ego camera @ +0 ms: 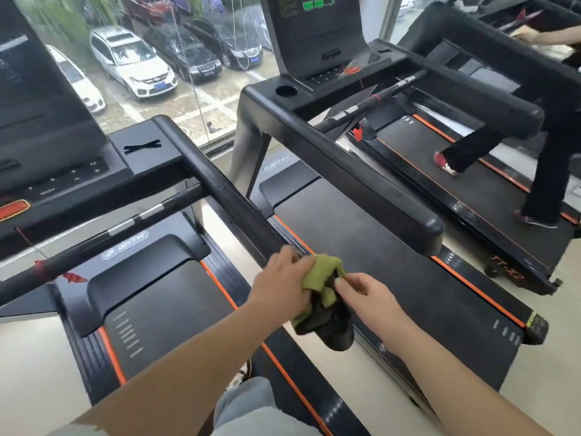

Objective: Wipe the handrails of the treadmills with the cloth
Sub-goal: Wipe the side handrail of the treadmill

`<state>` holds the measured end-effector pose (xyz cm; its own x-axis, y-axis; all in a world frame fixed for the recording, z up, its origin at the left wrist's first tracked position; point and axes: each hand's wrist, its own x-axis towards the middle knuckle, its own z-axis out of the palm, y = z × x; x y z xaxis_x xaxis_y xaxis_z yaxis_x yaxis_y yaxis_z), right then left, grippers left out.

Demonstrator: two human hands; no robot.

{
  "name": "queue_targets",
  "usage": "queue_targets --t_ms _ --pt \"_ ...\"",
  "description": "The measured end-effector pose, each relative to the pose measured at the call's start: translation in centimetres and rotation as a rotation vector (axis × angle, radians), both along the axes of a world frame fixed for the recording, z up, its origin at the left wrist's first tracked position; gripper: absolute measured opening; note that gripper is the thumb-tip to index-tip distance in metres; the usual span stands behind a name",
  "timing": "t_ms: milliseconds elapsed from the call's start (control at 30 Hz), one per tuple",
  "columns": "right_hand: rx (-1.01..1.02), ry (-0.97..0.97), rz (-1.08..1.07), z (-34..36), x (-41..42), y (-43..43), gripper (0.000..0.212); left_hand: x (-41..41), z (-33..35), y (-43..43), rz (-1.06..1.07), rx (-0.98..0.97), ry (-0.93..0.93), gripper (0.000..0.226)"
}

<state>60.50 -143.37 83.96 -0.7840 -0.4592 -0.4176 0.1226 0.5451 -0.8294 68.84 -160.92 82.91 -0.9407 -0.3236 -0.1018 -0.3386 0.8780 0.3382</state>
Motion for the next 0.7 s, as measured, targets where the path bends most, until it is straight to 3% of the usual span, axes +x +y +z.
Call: queue_targets --t_ms 100,233,333,433,500,567,700 --pt "0.045 -0.033 0.197 -0.1 -0.2 -1.5 0.04 -0.2 -0.1 -1.1 0.053 0.074 0.031 0.056" --pt "0.059 -0.025 0.172 -0.3 -2.7 -4.2 0.051 1.6 -1.6 -2.1 -0.152 0.222 0.058 0.068" --pt "0.13 -0.053 0.294 -0.5 -4.8 -5.7 0.055 2.4 -2.2 -3.7 -0.248 0.181 0.042 0.076" --pt "0.211 -0.059 0.333 -0.4 -7.1 -6.8 0.039 1.5 -1.9 -4.2 -0.298 0.042 0.113 0.065" --pt "0.24 0.023 0.188 0.7 -8.9 -7.4 0.019 0.3 -2.0 -6.2 -0.34 -0.029 0.136 0.06" --pt "0.205 0.096 0.044 2.5 -10.6 -8.5 0.018 -1.0 -1.8 -9.7 -0.322 -0.064 0.152 0.064" --pt "0.198 0.086 0.097 4.1 -10.9 -13.7 0.021 -3.6 -0.7 -15.5 0.084 0.075 0.151 0.044"
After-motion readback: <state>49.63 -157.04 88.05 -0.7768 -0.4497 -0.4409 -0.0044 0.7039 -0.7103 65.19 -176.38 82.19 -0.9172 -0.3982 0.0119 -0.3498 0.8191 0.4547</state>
